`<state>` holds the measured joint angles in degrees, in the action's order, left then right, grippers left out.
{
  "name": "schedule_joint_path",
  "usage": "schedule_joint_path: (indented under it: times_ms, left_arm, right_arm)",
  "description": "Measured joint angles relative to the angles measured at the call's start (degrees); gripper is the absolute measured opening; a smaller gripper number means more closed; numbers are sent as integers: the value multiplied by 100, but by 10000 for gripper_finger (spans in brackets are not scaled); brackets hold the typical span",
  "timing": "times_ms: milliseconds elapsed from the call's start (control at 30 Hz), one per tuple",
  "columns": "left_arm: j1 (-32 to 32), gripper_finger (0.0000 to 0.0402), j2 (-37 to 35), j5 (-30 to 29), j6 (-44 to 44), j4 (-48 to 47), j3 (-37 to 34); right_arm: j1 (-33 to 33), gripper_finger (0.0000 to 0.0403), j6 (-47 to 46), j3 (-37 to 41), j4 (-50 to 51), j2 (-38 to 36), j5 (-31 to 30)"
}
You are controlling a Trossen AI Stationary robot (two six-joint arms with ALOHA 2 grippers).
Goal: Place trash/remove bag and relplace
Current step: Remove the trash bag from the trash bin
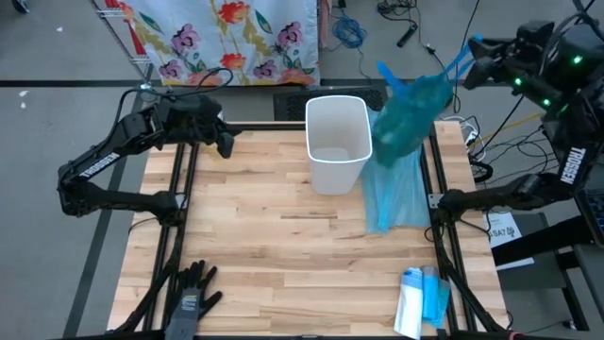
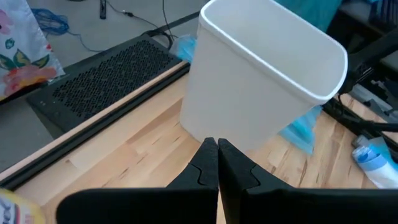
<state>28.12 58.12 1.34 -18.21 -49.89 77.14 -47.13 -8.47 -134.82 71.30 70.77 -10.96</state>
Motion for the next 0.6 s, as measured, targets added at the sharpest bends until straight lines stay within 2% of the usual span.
schedule_joint_path:
  times_ms: [133,233,300,400,600]
  left_arm:
    - [-1,0,57,0,-91,179,0]
    - [-2,0,81,0,-89,179,0]
    - [-3,0,115,0,-88,175,0]
    - [-56,0,156,-3,-90,153,0]
    - [-191,0,194,-7,-88,158,-55]
  right_arm:
    - [0,0,-289,101,1049,25,-4]
    - [0,0,-501,535,1902,40,-257]
    - [0,0,-571,1107,1796,-43,-261]
    - [0,0,-735,2143,1556,-243,65]
    - [-7,0,-911,4286,1403,-455,43]
